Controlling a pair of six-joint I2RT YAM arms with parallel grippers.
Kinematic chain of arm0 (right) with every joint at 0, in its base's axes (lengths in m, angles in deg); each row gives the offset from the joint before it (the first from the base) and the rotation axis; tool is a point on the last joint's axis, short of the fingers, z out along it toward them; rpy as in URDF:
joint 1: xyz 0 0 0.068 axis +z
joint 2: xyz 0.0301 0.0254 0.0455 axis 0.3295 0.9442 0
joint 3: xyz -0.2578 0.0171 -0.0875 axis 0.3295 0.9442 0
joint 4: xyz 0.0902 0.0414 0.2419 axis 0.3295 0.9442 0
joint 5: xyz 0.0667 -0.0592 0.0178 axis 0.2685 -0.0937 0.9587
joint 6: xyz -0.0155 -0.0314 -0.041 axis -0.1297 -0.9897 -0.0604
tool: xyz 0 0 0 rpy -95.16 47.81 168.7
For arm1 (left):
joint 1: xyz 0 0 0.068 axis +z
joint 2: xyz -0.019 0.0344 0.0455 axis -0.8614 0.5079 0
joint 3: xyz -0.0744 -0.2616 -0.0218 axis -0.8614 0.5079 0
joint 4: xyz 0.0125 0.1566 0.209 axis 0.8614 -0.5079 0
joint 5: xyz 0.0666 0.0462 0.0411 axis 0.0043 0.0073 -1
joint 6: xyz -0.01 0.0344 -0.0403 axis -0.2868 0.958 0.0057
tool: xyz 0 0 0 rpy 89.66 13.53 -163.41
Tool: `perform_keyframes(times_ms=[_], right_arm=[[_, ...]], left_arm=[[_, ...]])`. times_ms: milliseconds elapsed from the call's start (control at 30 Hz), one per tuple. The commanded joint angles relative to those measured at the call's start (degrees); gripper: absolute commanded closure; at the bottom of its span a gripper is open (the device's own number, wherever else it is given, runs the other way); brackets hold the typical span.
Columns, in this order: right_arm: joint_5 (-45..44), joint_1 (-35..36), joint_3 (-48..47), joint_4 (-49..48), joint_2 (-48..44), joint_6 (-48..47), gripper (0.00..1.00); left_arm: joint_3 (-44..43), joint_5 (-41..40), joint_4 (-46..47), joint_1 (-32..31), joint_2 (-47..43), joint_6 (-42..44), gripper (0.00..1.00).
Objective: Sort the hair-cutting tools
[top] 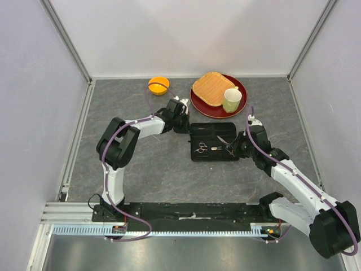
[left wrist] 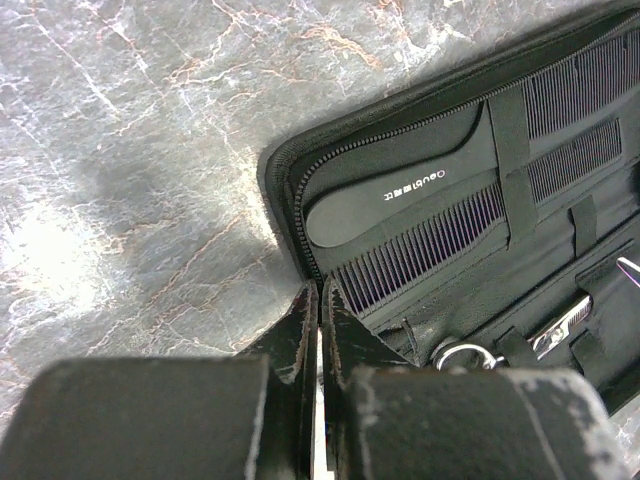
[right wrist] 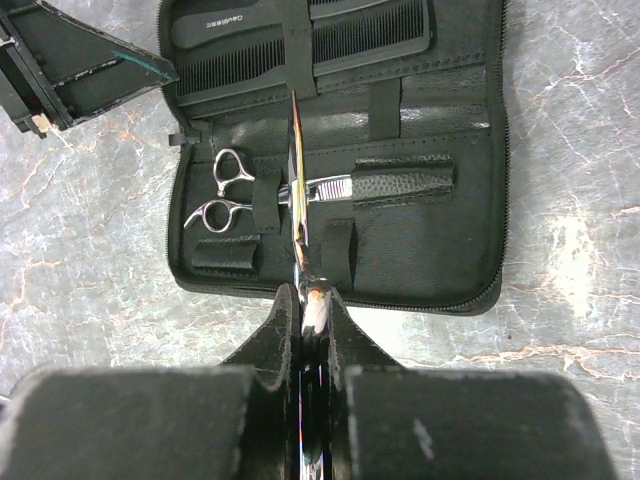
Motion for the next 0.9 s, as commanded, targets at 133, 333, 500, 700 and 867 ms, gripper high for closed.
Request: perform_keyframes(times_ms=[133, 333, 500, 700, 867], right_arm=[[1.89, -0.16, 0.69, -4.28, -0.72, 0.67, 1.00], [2.24, -0.24, 0.69, -4.64, 0.06, 0.76, 1.00], [2.94, -0.16, 0.60, -4.99, 1.03, 0.67, 1.00], [3.12, -0.24, 0.69, -5.78, 2.52, 0.50, 1.00], [2.68, -0.24, 0.95, -6.39, 2.96, 0.50, 1.00]], left_arm=[[3.11, -1.77, -3.81, 2.60, -3.04, 6.64, 0.98], [4.17, -1.51, -4.78, 8.31, -5.32, 9.01, 0.98], [2.33, -4.49, -8.46, 10.43, -5.33, 14.90, 0.98], [-1.98, 0.50, -9.70, 10.87, -1.82, 14.30, 0.87], [-2.51, 1.57, -9.27, 9.90, -0.14, 13.77, 0.73]])
